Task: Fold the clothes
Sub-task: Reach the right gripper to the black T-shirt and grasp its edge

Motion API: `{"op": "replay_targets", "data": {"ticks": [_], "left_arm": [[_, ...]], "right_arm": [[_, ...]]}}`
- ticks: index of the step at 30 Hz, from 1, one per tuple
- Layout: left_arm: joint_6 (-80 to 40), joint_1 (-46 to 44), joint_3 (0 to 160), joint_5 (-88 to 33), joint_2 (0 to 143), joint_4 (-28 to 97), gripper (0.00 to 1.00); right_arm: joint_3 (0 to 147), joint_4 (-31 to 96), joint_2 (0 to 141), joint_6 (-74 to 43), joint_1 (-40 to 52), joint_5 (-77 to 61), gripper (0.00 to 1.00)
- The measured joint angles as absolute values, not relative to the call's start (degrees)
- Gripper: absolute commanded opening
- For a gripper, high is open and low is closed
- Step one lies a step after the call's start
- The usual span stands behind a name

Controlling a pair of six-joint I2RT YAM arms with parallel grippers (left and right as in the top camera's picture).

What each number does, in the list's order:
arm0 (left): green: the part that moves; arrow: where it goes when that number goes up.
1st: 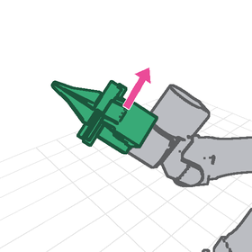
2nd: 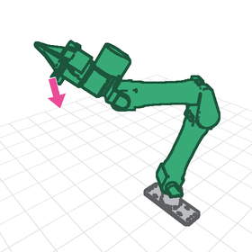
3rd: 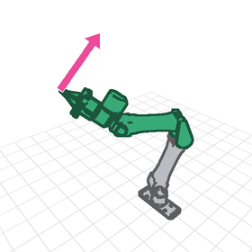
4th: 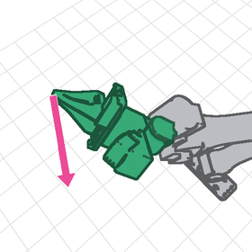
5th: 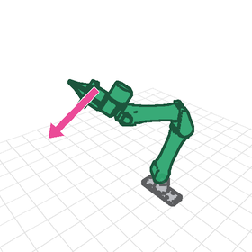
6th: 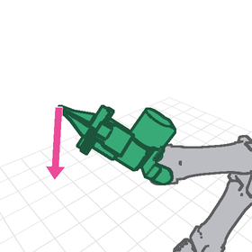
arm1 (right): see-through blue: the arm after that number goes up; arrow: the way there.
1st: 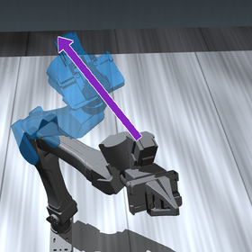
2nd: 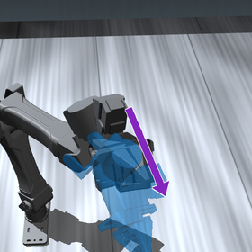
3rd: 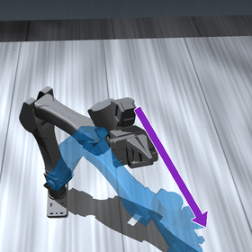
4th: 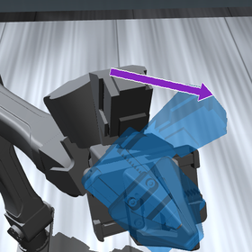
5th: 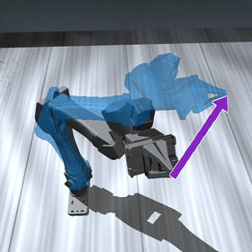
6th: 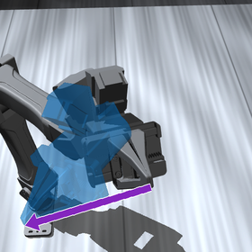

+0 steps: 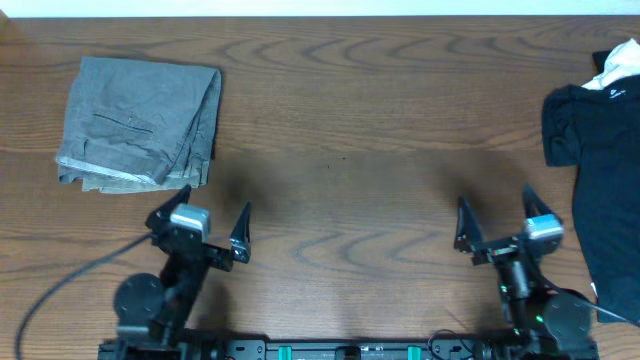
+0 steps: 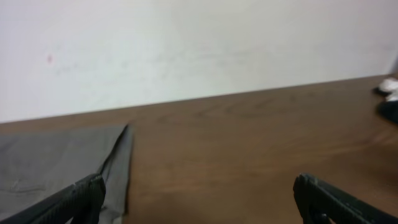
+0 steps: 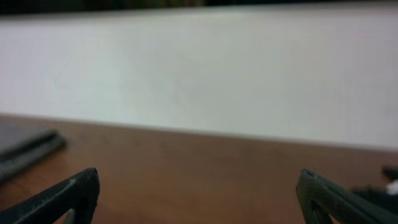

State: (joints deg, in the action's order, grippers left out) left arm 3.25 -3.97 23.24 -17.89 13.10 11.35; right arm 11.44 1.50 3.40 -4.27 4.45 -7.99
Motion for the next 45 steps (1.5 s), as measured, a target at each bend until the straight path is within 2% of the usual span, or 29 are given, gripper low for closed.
{"op": "replay_targets", "data": {"ticks": [6,12,15,21,23,27,33,41,45], "left_arm": [[2.94,-3.97,43.64,-22.44,31.59,22.48,0.98],[2.79,-3.97,64.42,-25.93,51.94,40.36,0.98],[2.81,-3.97,70.76,-26.68,59.88,44.34,0.98],[2.79,-3.97,72.69,-26.89,68.29,45.76,0.98],[2.79,-3.97,72.69,-26.87,70.04,45.74,0.98],[2.79,-3.97,72.69,-26.89,72.60,45.87,0.98],[2.79,-3.99,72.69,-26.89,75.22,45.87,0.98],[2.79,-3.99,72.69,-26.98,75.96,46.13,0.98],[2.79,-3.99,72.69,-27.05,75.96,46.11,0.98]], "right_arm": [[25.80,3.68,15.62,-5.19,4.45,-8.86,0.99],[45.74,17.96,36.64,-3.46,4.45,-11.18,0.99],[57.14,26.30,47.86,-0.43,4.01,-11.84,0.99],[81.43,44.47,72.01,3.29,-2.46,-12.43,0.99],[85.54,47.35,77.06,3.60,-4.43,-12.19,0.99],[90.85,47.51,87.53,3.92,-8.40,-11.81,0.99],[91.13,46.41,97.97,4.12,-11.00,-10.20,0.98],[91.20,48.47,106.02,5.19,-13.72,-1.83,0.43],[91.24,48.90,110.34,5.39,-15.27,0.21,0.46]]}}
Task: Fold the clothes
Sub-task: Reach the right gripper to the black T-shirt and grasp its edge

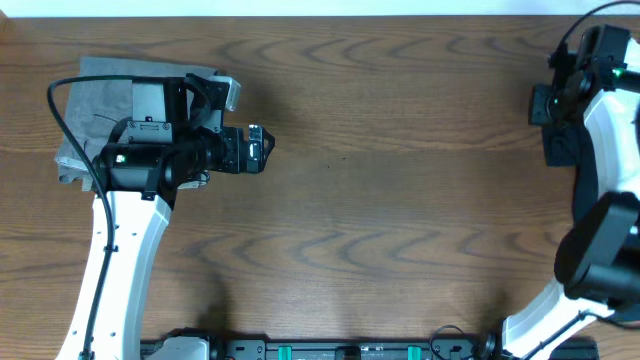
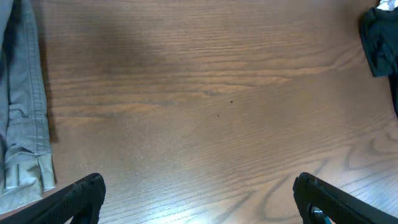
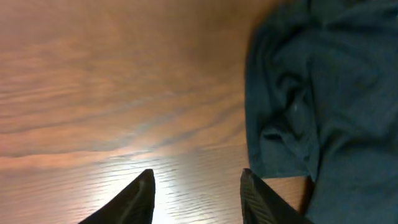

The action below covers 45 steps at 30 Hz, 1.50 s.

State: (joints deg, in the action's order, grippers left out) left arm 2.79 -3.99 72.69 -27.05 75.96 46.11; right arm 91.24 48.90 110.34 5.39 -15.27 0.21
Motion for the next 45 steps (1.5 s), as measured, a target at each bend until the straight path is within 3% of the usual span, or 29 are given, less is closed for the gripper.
{"op": "replay_targets", "data": {"ticks": [17,27,28,33,36,40,45], "left_arm": [[2.79,-3.97,72.69,-27.05,75.96,46.13,0.98],[2.79,-3.97,72.69,-27.05,75.96,46.13,0.98],[2.79,-3.99,72.69,-27.05,75.96,46.13,0.98],[2.79,-3.97,72.69,-27.05,75.96,46.13,0.98],[2.79,-3.97,72.69,-27.05,75.96,46.11,0.98],[2.79,-3.97,72.69,-27.05,75.96,46.11,0.98],[2.79,-3.97,72.69,-27.05,75.96,46.13,0.98]], "right_arm": [[91.24,45.06,121.73,7.68,-20.91,5.08,0.52],[91.77,43.62,125.67,7.97,-20.88,6.31,0.49],[91.77,43.53,125.69,7.97,-20.88,6.31,0.47],[91.77,44.16,125.75,7.88,-20.88,6.46,0.17],[91.77,44.31,125.86,7.77,-20.91,6.55,0.16],[91.77,44.27,125.91,7.51,-20.91,6.92,0.01],[92.44,45.30,125.99,7.05,-20.95,4.91,0.01]]}}
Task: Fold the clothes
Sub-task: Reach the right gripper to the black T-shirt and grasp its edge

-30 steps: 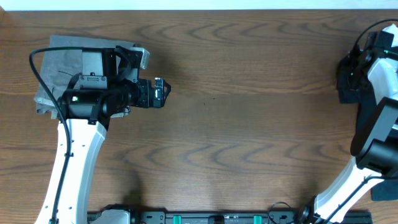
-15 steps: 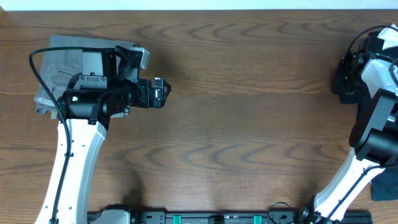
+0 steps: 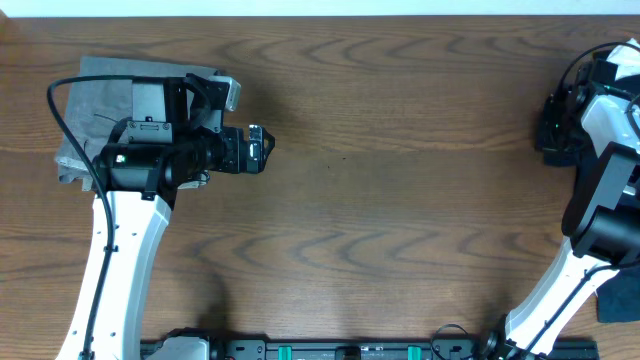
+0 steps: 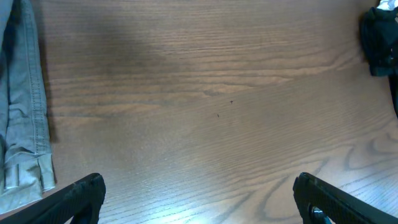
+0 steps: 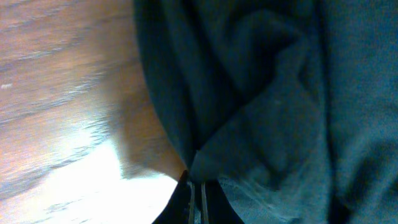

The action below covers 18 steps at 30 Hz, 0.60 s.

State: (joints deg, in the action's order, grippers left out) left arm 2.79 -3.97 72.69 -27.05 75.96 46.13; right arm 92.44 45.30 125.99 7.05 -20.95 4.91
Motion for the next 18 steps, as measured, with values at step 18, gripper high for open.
{"op": "replay_targets", "data": {"ticks": [18], "left_arm": [[2.79,-3.97,72.69,-27.05,75.96,46.13,0.98]], "right_arm": [[114.17,67.66,127.00,6.90,-20.08,-9.67,0.01]]}}
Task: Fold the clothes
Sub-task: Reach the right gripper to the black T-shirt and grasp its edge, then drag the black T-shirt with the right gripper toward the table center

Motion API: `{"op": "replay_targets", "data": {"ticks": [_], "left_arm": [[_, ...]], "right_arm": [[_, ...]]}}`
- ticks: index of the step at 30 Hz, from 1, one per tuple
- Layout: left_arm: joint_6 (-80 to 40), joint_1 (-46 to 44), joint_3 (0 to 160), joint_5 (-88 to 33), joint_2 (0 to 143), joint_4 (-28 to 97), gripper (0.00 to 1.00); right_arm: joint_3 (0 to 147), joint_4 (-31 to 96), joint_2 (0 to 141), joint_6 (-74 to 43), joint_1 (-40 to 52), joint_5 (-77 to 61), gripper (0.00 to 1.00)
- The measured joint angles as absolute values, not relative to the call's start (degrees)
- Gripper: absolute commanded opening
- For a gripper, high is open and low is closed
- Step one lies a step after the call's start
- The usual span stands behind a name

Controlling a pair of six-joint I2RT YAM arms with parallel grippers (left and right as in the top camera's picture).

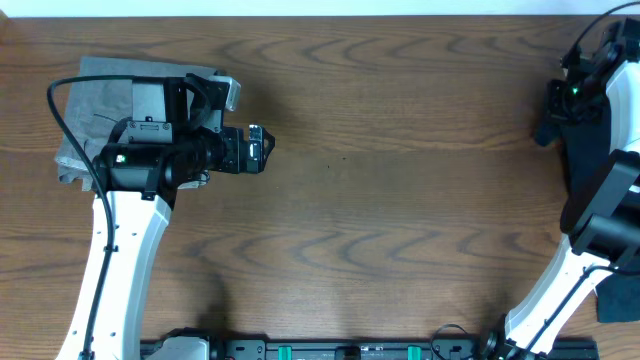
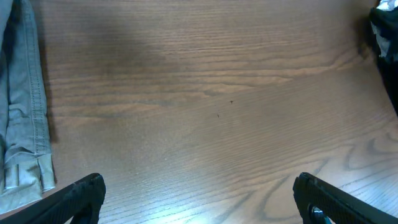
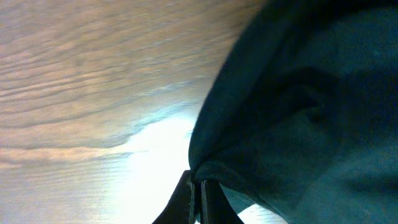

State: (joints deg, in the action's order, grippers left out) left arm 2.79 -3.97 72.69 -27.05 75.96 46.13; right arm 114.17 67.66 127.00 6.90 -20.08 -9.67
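Observation:
A dark blue-black garment (image 3: pixel 298 106) fills the right of the right wrist view, and my right gripper (image 3: pixel 196 186) is shut on its edge, the cloth hanging from the jaws above the table. From overhead the right gripper (image 1: pixel 573 92) is at the table's far right with the dark garment (image 1: pixel 552 122) below it. Folded grey trousers (image 1: pixel 110 90) lie at the far left, partly under my left arm. My left gripper (image 1: pixel 262 150) is open beside them, nothing between its fingers (image 2: pixel 81 196). The grey trousers (image 2: pixel 22 99) line the left edge of its view.
The brown wooden table (image 1: pixel 400 200) stretches between the two arms. More dark cloth (image 1: pixel 615 300) shows at the right edge near the front. The left arm's black cable (image 1: pixel 60 95) loops over the trousers. A white wall runs along the far edge.
My right gripper, still shut on the dark garment's edge, has moved a little farther back and up, so the cloth now hangs off the table. The left arm has not moved.
Both grippers first stood open at the front edge of the table. Then the left was out beside the grey trousers and the right was over the dark garment's edge. Then the right was shut on that edge, and now holds it raised.

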Motion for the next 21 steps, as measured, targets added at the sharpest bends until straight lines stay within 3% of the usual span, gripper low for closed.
{"op": "replay_targets", "data": {"ticks": [21], "left_arm": [[2.79,-3.99,72.69,-27.05,75.96,46.13,0.98]], "right_arm": [[125.12,77.21,127.02,6.70,-3.31,-13.04,0.01]]}}
